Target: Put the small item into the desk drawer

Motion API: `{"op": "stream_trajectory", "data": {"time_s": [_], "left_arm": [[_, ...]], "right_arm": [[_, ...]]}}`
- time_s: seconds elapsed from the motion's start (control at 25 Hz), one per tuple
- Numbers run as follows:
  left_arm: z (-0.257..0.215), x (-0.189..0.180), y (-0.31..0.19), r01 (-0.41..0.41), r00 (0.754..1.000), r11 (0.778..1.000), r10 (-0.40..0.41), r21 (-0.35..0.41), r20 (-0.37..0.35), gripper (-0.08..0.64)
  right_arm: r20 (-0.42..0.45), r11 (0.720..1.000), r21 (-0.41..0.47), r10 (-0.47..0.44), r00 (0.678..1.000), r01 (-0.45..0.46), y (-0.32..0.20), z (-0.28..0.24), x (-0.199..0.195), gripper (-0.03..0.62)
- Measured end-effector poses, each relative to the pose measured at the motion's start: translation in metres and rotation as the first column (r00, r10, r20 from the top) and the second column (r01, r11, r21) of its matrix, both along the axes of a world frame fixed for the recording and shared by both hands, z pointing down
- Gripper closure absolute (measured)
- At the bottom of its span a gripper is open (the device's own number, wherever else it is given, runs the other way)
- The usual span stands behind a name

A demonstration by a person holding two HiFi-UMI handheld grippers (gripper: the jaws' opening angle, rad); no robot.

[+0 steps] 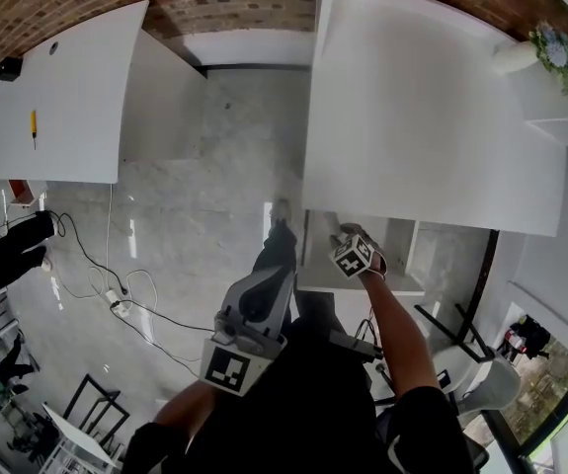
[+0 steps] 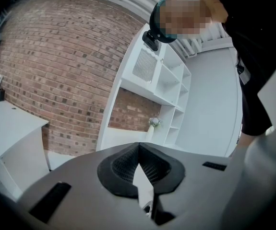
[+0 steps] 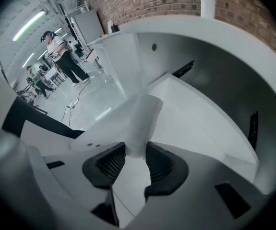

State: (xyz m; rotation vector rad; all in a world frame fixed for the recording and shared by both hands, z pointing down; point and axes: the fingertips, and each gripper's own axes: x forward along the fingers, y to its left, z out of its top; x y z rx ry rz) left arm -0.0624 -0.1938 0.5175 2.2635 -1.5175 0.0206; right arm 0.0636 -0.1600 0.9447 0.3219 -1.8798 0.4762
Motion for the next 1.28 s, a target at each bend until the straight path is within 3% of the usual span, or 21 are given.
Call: {"op": "stream_trajectory", "data": {"time_s": [0.52,1.28], "left_arm": [[0.026,-0.011,-0.006,-0.003,1.0,0.999,0.002,-0.05,-0.008,0.538],[0.031,-0.019,-0.01,0.0,1.0,0.998,-0.001,-0.065,-0.014,0.538]], "right_arm": [[-0.084,0.998,-0.059,-0.022,0.996,0.017,0.004,0.054,0.002,0.445],[-0.137,0.996,-0.08,0.021,0.99,-0.032,-0.002,0.068,0.004,0.423]]}}
